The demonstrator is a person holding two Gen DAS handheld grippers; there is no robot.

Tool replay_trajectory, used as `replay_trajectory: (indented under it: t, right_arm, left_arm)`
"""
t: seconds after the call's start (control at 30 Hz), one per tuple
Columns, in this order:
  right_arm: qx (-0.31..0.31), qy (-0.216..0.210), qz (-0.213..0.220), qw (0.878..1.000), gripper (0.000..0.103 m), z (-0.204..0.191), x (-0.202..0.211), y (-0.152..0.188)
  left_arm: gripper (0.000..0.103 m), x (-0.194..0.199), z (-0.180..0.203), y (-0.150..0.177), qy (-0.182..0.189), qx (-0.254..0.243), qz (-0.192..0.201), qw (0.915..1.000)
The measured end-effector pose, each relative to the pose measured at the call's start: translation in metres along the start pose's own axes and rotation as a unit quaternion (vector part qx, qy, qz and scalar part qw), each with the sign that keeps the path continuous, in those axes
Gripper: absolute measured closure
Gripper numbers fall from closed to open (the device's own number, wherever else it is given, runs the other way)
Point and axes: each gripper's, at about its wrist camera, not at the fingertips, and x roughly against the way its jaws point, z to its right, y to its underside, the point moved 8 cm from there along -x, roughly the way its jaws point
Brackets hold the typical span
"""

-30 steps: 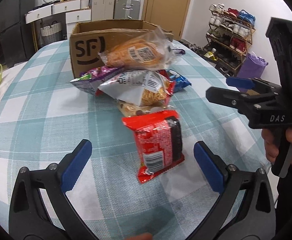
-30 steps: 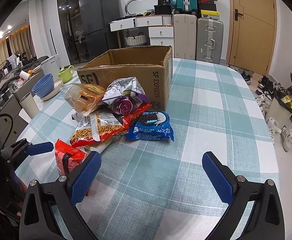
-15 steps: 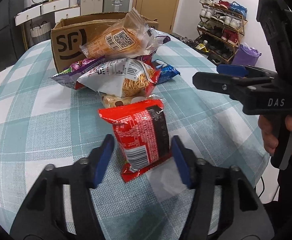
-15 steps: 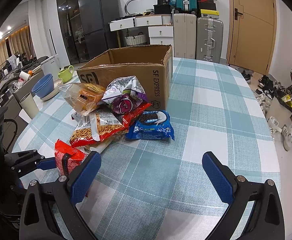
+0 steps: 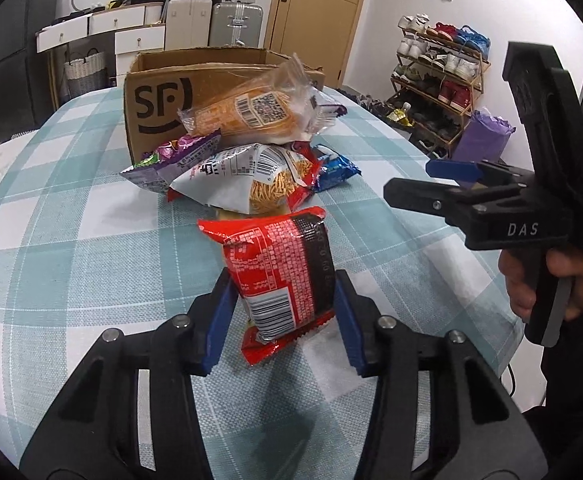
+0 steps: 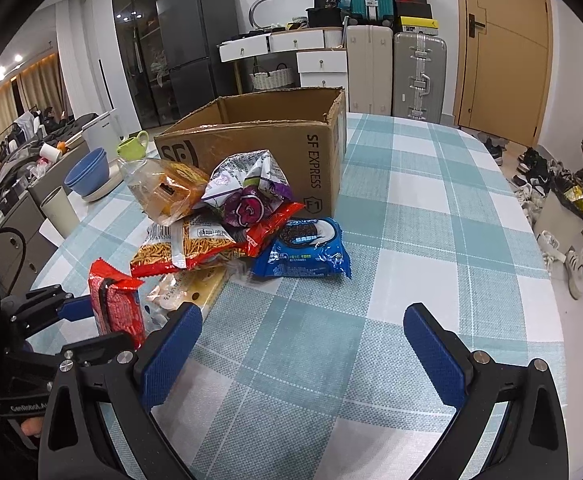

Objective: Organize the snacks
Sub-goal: 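Grasp the red wafer pack with the left tool, then grasp the cream cracker pack with the right tool while the left tool holds the wafer pack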

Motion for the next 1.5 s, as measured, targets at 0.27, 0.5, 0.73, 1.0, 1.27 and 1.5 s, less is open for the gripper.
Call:
replay_trajectory:
  t: [0.27, 0.5, 0.73, 1.0, 1.27, 1.5]
  right_arm:
    - [0.001, -0.012, -0.013, 1.000, 0.001, -0.009, -0.013, 0.005]
    - [0.003, -0.038, -0.034, 0.999, 0.001, -0.032, -0.035, 0.012]
    - [0.017, -0.051, -0.051, 0.997, 0.000, -0.059, -0.056, 0.012]
    - [0.016, -0.047, -0.059, 0.997, 0.000, -0.080, -0.073, -0.001]
    - [0.021, -0.041, -0.068, 0.997, 0.000, -0.096, -0.088, -0.010]
    - [0.036, -0.018, -0.081, 0.996, 0.000, -0.099, -0.096, -0.009]
  left_arm:
    - [0.058, 0.009, -0.022, -0.004, -0.015, 0.016, 0.008, 0.9997]
    - [0.058, 0.010, -0.031, -0.005, -0.023, 0.023, 0.010, 0.9994]
    - [0.058, 0.007, -0.036, -0.003, -0.029, 0.026, 0.008, 0.9992]
    - [0.058, 0.004, -0.053, 0.002, -0.034, 0.043, 0.002, 0.9985]
    - [0.058, 0.003, -0.060, 0.005, -0.043, 0.049, -0.001, 0.9979]
    - [0.058, 0.000, -0.060, 0.007, -0.043, 0.048, -0.004, 0.9979]
